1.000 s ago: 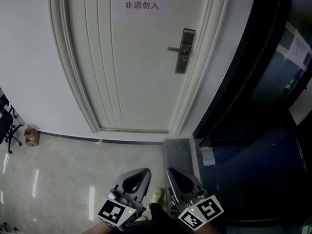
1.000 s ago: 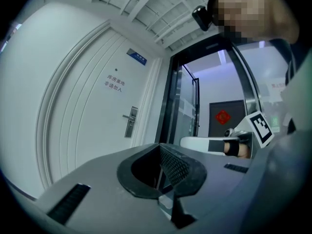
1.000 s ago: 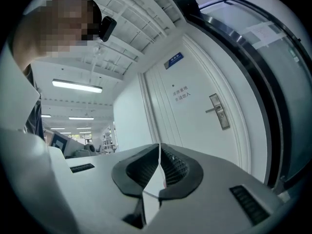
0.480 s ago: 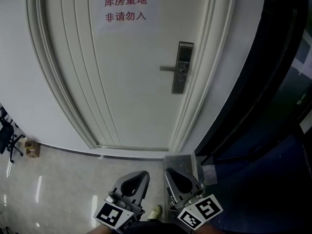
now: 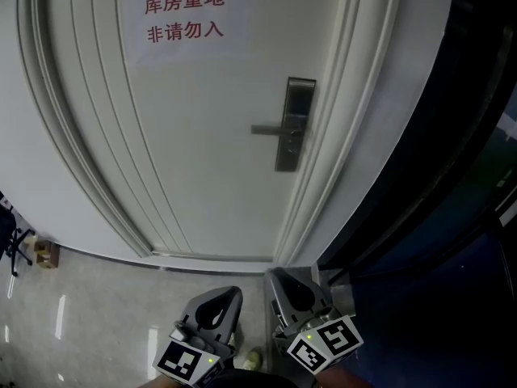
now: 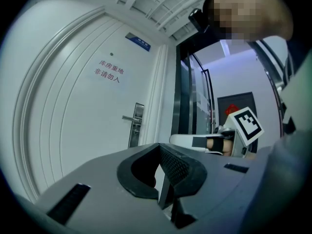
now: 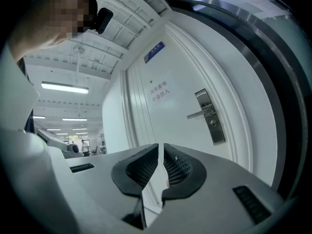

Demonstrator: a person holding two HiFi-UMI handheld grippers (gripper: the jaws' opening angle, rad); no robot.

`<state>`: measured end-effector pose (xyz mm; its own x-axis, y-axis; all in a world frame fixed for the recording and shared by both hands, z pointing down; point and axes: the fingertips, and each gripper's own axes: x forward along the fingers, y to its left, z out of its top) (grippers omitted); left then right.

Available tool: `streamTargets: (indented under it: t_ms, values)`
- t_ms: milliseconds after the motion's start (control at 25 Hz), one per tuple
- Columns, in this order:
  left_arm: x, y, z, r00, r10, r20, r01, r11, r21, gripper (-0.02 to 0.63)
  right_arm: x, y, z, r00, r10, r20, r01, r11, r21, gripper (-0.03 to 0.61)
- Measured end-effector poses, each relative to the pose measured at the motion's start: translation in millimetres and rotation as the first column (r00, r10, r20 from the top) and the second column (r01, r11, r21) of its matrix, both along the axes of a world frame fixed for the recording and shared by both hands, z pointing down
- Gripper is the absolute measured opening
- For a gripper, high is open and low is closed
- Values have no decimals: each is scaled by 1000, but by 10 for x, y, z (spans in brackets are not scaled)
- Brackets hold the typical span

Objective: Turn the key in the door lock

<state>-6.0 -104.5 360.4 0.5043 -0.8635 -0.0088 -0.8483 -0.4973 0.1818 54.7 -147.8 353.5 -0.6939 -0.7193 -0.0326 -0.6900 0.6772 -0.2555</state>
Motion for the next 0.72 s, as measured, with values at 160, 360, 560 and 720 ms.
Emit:
streamTargets:
  t_ms: [160, 360, 560, 720]
  values:
    - [24, -346, 57, 999, 34, 0, -34, 999, -5, 3, 85, -571, -1, 996, 90, -17, -90, 996, 4, 17]
    - [-17, -820, -35, 996, 93, -16, -93, 995, 29, 3, 169, -1380, -32, 969, 234, -83, -232, 972, 41, 24]
    - [-93, -1269, -15, 990, 143, -19, -142, 989, 26, 3, 184, -2155, -4, 922, 357, -150, -350, 934, 72, 98]
    - [-170, -1593, 10, 986, 165, -29, -165, 986, 19, 3, 236, -2655, 81, 881, 439, -176, -433, 898, 73, 118]
